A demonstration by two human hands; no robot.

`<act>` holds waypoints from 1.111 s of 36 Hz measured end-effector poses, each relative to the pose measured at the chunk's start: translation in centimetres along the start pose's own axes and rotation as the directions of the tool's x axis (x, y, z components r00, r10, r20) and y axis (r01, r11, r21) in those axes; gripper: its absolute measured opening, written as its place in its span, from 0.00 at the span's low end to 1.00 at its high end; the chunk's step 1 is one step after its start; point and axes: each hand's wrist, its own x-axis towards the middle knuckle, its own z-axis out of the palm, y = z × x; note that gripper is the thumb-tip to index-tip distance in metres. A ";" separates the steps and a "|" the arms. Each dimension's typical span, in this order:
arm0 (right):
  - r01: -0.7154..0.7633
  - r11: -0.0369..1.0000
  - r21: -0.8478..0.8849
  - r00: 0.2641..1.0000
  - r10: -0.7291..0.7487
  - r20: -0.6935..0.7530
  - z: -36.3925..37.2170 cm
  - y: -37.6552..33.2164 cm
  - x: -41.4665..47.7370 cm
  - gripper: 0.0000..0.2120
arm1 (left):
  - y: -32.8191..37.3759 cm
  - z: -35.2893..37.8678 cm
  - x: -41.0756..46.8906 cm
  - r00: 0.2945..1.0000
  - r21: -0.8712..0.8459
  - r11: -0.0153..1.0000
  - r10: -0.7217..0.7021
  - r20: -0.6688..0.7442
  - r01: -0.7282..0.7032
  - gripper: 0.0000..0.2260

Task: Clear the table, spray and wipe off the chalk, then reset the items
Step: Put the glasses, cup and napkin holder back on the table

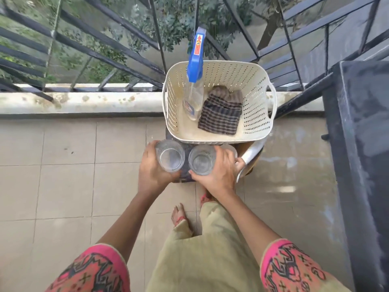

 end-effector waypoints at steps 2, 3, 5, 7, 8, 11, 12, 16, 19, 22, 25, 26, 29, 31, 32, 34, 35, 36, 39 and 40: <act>-0.008 0.997 0.074 0.998 0.012 -0.055 -1.2 -0.6 -0.6 0.46 | 0.7 -1.1 -0.6 0.999 -0.040 0.999 0.009 -0.037 -0.011 0.43; -0.003 0.992 0.129 0.996 0.014 -0.086 -2.1 -1.0 -1.0 0.46 | 1.1 -1.8 -1.0 0.998 -0.051 0.999 0.016 -0.053 -0.018 0.42; 0.019 0.971 0.240 0.989 0.016 -0.145 -4.4 -2.1 -2.0 0.45 | 2.5 -3.5 -1.8 0.995 -0.040 0.998 0.042 -0.087 -0.045 0.41; 0.026 0.947 0.321 0.983 0.033 -0.178 -6.9 -3.2 -2.4 0.44 | 4.1 -5.3 -2.2 0.991 -0.024 0.996 0.080 -0.110 -0.083 0.41; 0.023 0.934 0.358 0.980 0.050 -0.191 -8.6 -3.8 -2.8 0.44 | 5.3 -6.4 -2.8 0.986 -0.019 0.993 0.110 -0.125 -0.114 0.40; 0.047 0.888 0.457 0.963 0.081 -0.256 -12.9 -4.8 -3.3 0.45 | 9.3 -9.3 -3.8 0.960 -0.042 0.971 0.225 -0.168 -0.235 0.41; 0.061 0.877 0.477 0.954 0.089 -0.286 -14.4 -5.1 -3.2 0.44 | 10.7 -10.2 -3.9 0.946 -0.049 0.957 0.272 -0.176 -0.284 0.41; 0.126 0.846 0.517 0.904 0.116 -0.411 -20.2 -5.7 -3.2 0.43 | 16.4 -12.4 -4.2 0.896 -0.050 0.912 0.387 -0.216 -0.406 0.41; 0.163 0.835 0.526 0.838 0.164 -0.521 -24.6 -5.8 -3.4 0.43 | 21.1 -13.2 -4.5 0.864 -0.105 0.871 0.449 -0.228 -0.480 0.42; 0.198 0.813 0.548 0.765 0.221 -0.605 -29.9 -5.2 -4.3 0.43 | 26.6 -13.3 -5.6 0.814 -0.138 0.808 0.543 -0.206 -0.573 0.44; 0.215 0.823 0.525 0.683 0.257 -0.684 -34.1 -4.2 -5.4 0.43 | 31.1 -12.7 -7.2 0.770 -0.181 0.749 0.608 -0.194 -0.637 0.42; 0.218 0.827 0.519 0.655 0.270 -0.705 -35.6 -3.6 -6.0 0.43 | 32.6 -12.4 -8.1 0.761 -0.206 0.733 0.622 -0.184 -0.648 0.43; 0.211 0.847 0.489 0.570 0.300 -0.765 -40.2 -1.3 -8.6 0.44 | 37.3 -11.1 -11.4 0.721 -0.282 0.670 0.674 -0.157 -0.687 0.47; 0.200 0.848 0.491 0.529 0.329 -0.782 -42.5 -0.1 -10.1 0.44 | 39.5 -10.4 -13.0 0.690 -0.276 0.641 0.709 -0.146 -0.717 0.45; 0.195 0.847 0.494 0.504 0.345 -0.792 -43.6 0.7 -11.1 0.44 | 40.5 -9.8 -13.9 0.675 -0.271 0.626 0.722 -0.151 -0.731 0.43; 0.184 0.849 0.495 0.442 0.378 -0.814 -45.9 2.7 -13.9 0.44 | 42.7 -8.4 -16.3 0.658 -0.297 0.603 0.740 -0.141 -0.741 0.43; 0.176 0.846 0.502 0.416 0.398 -0.817 -46.9 3.7 -15.3 0.44 | 43.6 -7.7 -17.6 0.654 -0.321 0.593 0.746 -0.126 -0.738 0.43; 0.162 0.846 0.508 0.387 0.418 -0.822 -47.9 4.9 -17.0 0.44 | 44.6 -6.8 -19.3 0.642 -0.345 0.576 0.759 -0.113 -0.741 0.42; 0.117 0.854 0.507 0.321 0.450 -0.833 -49.8 8.0 -21.1 0.44 | 46.5 -4.6 -23.4 0.616 -0.394 0.541 0.783 -0.087 -0.743 0.40; 0.094 0.859 0.504 0.299 0.458 -0.837 -50.4 9.1 -22.9 0.43 | 47.1 -3.6 -25.0 0.603 -0.405 0.528 0.794 -0.075 -0.746 0.39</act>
